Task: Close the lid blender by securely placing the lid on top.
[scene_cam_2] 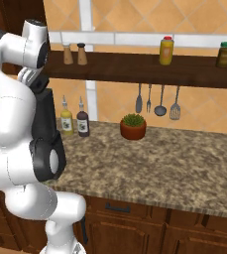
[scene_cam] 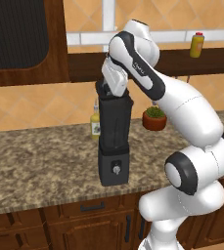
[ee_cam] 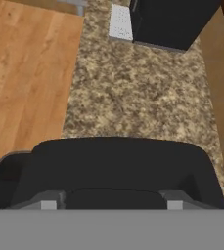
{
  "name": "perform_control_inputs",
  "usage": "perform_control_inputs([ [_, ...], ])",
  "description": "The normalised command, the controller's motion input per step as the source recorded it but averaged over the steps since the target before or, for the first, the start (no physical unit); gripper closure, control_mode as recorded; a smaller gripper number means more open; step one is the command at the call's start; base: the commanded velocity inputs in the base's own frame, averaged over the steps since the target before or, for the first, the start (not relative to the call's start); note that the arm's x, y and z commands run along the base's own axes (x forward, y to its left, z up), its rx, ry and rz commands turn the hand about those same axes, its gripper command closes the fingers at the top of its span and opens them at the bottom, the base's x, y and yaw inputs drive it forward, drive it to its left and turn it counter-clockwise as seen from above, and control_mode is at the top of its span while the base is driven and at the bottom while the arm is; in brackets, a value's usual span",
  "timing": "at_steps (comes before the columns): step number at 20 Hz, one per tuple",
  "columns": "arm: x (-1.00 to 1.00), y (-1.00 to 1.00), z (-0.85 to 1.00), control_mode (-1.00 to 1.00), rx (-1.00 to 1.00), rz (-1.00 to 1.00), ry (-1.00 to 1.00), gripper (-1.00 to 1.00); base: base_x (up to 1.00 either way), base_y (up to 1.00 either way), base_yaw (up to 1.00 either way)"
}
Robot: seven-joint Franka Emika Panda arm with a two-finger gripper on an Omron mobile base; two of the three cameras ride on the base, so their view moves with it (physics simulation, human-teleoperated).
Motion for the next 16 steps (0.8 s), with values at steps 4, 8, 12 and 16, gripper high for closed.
perform_control_inputs([
  [4,0.02,-0.04,-0.29,-1.0,0.0,0.0,-0.05,-1.0,0.0,0.0,0.0],
  [8,0.16,-0.25,-0.14,-1.0,0.02,0.0,-0.01,-1.0,0.0,0.0,0.0],
  [12,0.03,-0.24,-0.12,-1.0,0.03,0.0,0.01,-1.0,0.0,0.0,0.0],
  [16,-0.16,-0.06,-0.19,-1.0,0.02,0.0,0.11,-1.0,0.0,0.0,0.0],
])
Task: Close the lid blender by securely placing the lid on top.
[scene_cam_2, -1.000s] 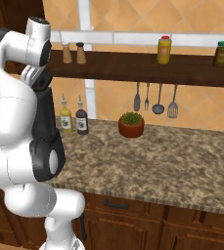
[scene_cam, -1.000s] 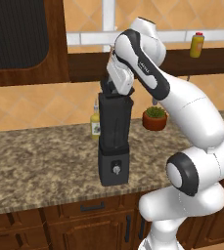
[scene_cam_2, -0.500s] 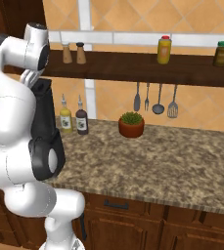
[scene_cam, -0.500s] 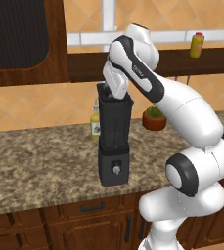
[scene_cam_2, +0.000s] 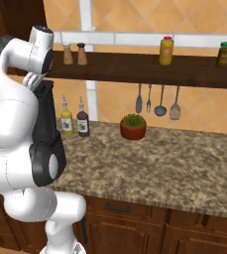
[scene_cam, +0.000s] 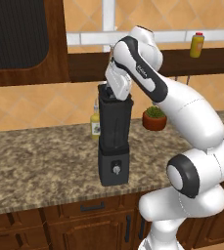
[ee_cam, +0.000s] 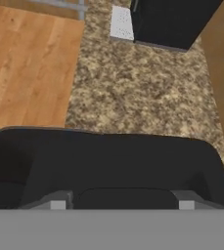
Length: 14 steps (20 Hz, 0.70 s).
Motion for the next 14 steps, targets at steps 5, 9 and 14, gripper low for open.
perform_control_inputs([
  [5,-0.22,0.07,-0.03,-1.0,0.1,-0.07,0.14,-1.0,0.0,0.0,0.0],
  [9,-0.45,0.01,0.04,-1.0,0.08,-0.2,0.12,-1.0,0.0,0.0,0.0],
  [14,-0.41,-0.01,0.0,-1.0,0.0,-0.11,0.0,-1.0,0.0,0.0,0.0],
])
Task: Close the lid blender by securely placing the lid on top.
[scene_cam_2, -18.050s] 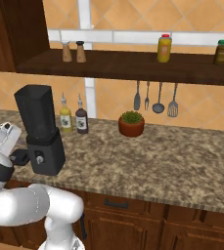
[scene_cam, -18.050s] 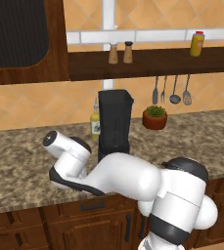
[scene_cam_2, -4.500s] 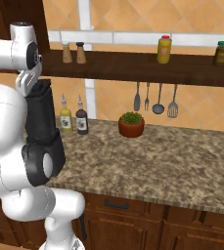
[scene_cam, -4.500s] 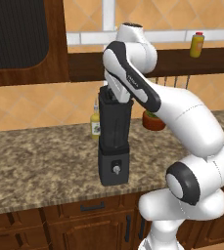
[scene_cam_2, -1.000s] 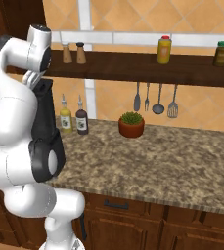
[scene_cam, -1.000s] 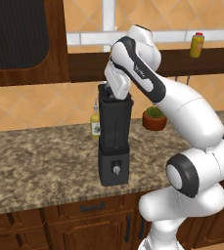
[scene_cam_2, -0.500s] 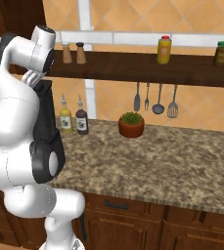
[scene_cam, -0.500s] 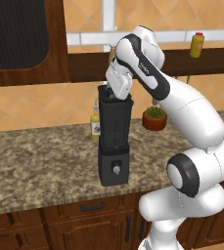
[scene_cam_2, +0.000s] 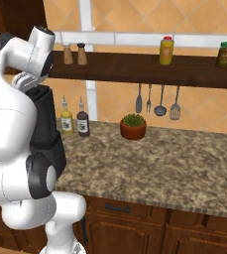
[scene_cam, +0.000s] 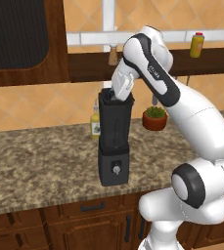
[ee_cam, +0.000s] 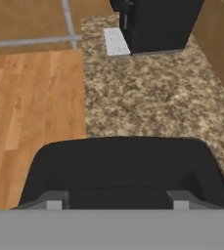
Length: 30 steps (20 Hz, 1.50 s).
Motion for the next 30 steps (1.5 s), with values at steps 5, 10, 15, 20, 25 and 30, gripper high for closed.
perform_control_inputs([
  [5,0.36,0.0,0.0,-1.0,0.0,0.04,-0.11,-1.0,0.0,0.0,0.0],
  [10,0.59,0.0,0.0,-1.0,0.0,0.11,-0.06,-1.0,0.0,0.0,0.0],
  [15,0.2,0.0,-0.09,-1.0,0.0,0.03,0.0,-1.0,0.0,0.0,0.0],
  [20,-0.32,0.0,-0.28,-1.0,0.0,-0.06,0.02,-1.0,0.0,0.0,0.0],
  [25,-0.48,0.0,-0.21,-1.0,0.0,-0.12,0.03,-1.0,0.0,0.0,0.0],
  [30,-0.29,0.0,-0.14,-1.0,0.0,-0.07,0.06,-1.0,0.0,0.0,0.0],
])
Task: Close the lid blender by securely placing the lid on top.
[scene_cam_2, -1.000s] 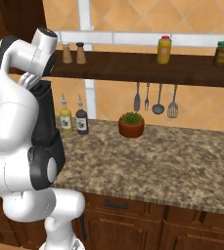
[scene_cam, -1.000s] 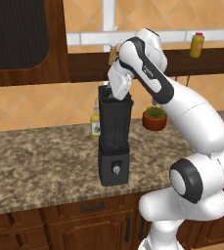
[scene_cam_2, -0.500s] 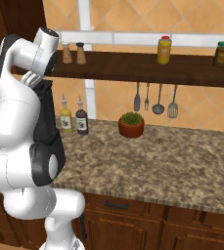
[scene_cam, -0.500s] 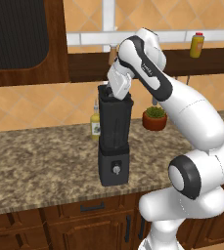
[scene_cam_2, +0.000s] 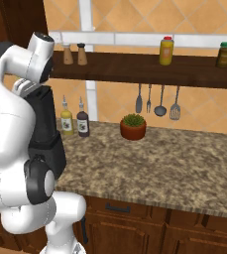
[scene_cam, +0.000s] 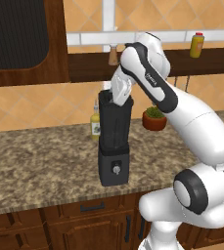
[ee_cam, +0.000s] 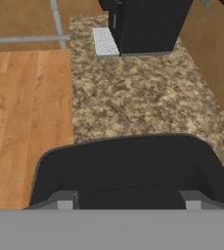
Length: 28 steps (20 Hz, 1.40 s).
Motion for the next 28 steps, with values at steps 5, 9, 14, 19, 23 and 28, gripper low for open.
perform_control_inputs([
  [5,-0.12,0.02,-0.08,-1.0,0.0,0.0,0.06,-1.0,0.0,0.0,0.0],
  [9,-0.02,0.44,0.0,-1.0,0.0,0.0,0.02,-1.0,0.0,0.0,0.0],
  [14,-0.08,0.64,0.19,-1.0,0.0,0.0,0.0,-1.0,0.0,0.0,0.0],
  [19,-0.09,0.68,0.3,-1.0,0.0,0.0,-0.01,-1.0,0.0,0.0,0.0],
  [23,-0.1,0.61,0.29,-1.0,0.0,0.0,0.0,-1.0,0.0,0.0,0.0],
  [28,-0.28,0.33,0.31,-1.0,0.0,0.0,-0.06,-1.0,0.0,0.0,0.0],
])
